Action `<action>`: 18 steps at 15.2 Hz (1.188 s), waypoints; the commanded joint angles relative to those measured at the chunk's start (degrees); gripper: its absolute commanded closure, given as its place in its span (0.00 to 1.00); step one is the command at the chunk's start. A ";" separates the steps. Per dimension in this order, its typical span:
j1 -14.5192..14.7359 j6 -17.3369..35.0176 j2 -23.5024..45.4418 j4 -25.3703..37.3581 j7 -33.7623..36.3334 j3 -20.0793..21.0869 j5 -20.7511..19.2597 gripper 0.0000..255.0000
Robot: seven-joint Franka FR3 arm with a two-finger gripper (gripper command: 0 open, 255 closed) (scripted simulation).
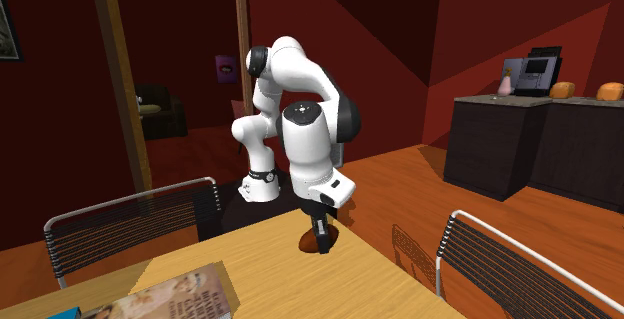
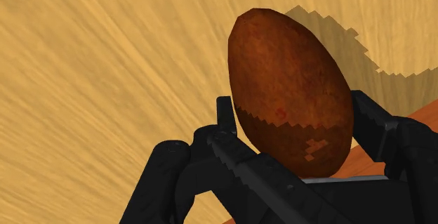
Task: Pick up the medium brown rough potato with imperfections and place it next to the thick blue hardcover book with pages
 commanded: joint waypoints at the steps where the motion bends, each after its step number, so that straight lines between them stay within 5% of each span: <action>1: 0.05 -0.56 -0.37 0.20 0.23 -0.11 -0.24 1.00; 18: 0.38 -10.95 -5.24 6.71 3.72 -1.39 -3.31 1.00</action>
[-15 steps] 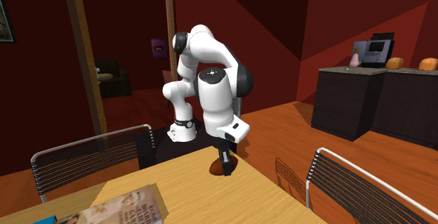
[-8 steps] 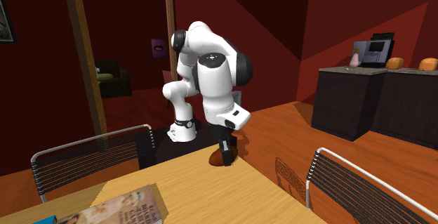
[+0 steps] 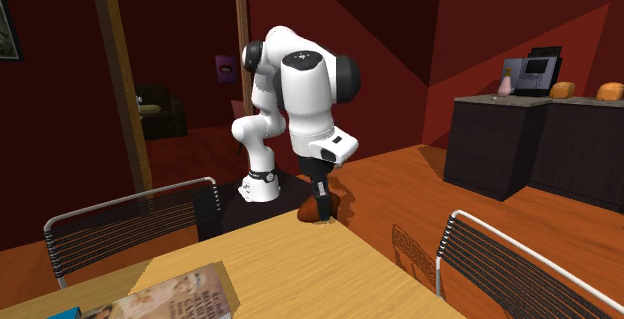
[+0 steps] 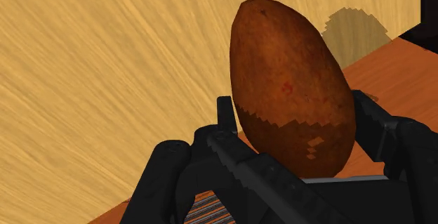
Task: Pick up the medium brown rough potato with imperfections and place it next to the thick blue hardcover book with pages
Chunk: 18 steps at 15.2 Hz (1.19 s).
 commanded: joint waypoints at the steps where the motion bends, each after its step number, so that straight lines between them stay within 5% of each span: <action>1: -0.04 -1.42 -0.50 1.00 0.37 -0.14 -0.31 1.00; 8: -0.25 -5.77 -1.42 4.69 1.48 -0.39 -0.93 1.00; 18: -8.98 -8.80 0.26 6.58 -10.55 -4.51 -1.85 1.00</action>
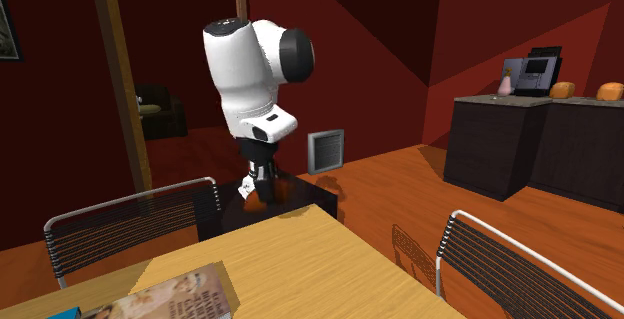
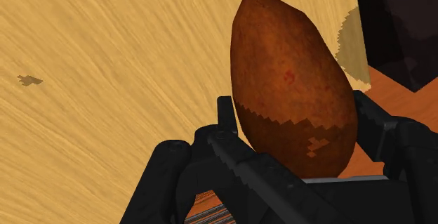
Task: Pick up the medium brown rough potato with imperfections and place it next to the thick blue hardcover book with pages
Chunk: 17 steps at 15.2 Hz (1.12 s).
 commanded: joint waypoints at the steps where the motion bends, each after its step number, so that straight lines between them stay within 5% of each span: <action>1: -2.37 -1.15 1.49 1.90 -2.80 -0.77 0.24 1.00; 10: -13.18 -6.17 8.59 11.48 -13.68 -3.06 1.66 1.00; 17: -24.49 -12.46 17.89 25.96 -20.81 -3.18 4.18 1.00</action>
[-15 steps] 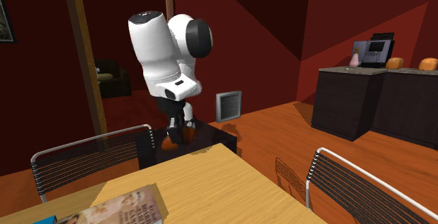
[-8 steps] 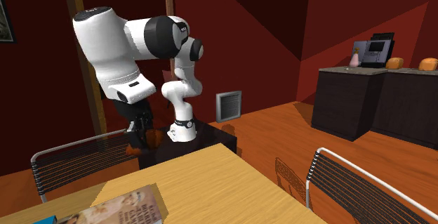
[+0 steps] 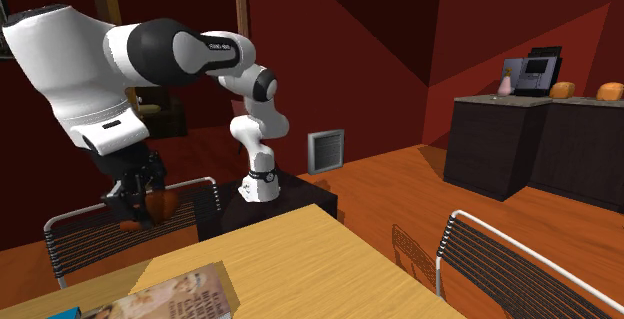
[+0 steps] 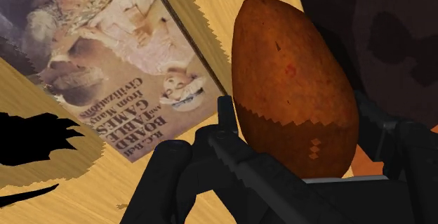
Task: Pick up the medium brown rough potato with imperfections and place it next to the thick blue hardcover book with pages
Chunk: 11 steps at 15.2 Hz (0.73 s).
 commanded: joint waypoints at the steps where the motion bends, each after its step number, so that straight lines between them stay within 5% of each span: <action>1: -3.75 -2.07 3.00 4.92 -2.06 0.13 0.77 1.00; 2: -5.96 -3.52 5.00 8.43 -2.79 0.38 1.32 1.00; 11: -3.64 3.83 4.42 -0.14 -4.02 0.23 1.13 1.00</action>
